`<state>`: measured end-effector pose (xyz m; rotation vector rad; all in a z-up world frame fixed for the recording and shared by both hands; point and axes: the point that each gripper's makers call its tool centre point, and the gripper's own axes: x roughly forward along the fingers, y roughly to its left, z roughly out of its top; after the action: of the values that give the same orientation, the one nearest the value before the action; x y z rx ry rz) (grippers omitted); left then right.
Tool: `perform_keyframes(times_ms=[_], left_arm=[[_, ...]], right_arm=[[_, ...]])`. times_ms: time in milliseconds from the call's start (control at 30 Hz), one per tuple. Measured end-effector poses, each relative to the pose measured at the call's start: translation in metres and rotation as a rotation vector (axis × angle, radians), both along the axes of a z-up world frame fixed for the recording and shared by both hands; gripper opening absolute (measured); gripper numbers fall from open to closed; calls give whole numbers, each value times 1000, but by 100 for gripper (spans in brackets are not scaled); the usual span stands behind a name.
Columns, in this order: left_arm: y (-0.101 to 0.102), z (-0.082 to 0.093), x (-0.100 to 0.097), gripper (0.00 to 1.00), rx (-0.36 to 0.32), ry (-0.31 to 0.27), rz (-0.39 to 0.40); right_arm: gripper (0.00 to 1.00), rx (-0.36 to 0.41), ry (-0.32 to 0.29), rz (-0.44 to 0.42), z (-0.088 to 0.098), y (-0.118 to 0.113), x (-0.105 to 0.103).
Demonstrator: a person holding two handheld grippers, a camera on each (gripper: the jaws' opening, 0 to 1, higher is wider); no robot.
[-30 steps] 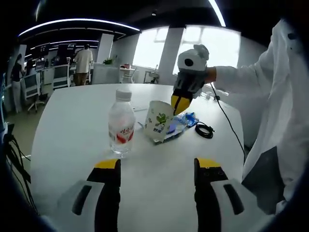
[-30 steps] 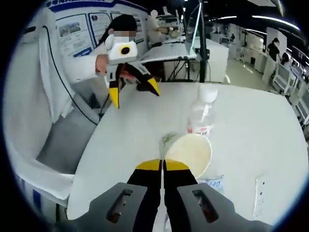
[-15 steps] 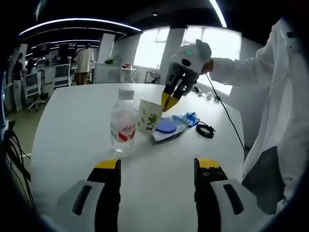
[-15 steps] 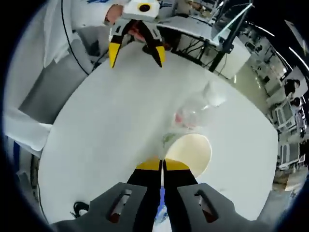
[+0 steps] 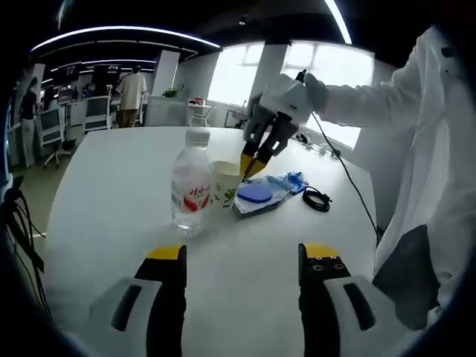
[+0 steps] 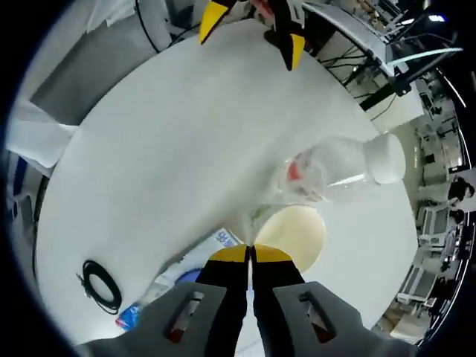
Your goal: Arrange the tabletop items into an orderly group along one side of the table until the central work area is clear of visible clutter.
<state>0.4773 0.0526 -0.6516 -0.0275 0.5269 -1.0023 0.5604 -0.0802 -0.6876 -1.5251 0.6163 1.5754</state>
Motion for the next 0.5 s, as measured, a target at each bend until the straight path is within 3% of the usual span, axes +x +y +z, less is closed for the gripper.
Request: perform_keyframes(times_ms=[500], left_arm=[[-1,-3,0,61,-7,7,7]], right_arm=[[0,-57,2,43,-16,-4,2]])
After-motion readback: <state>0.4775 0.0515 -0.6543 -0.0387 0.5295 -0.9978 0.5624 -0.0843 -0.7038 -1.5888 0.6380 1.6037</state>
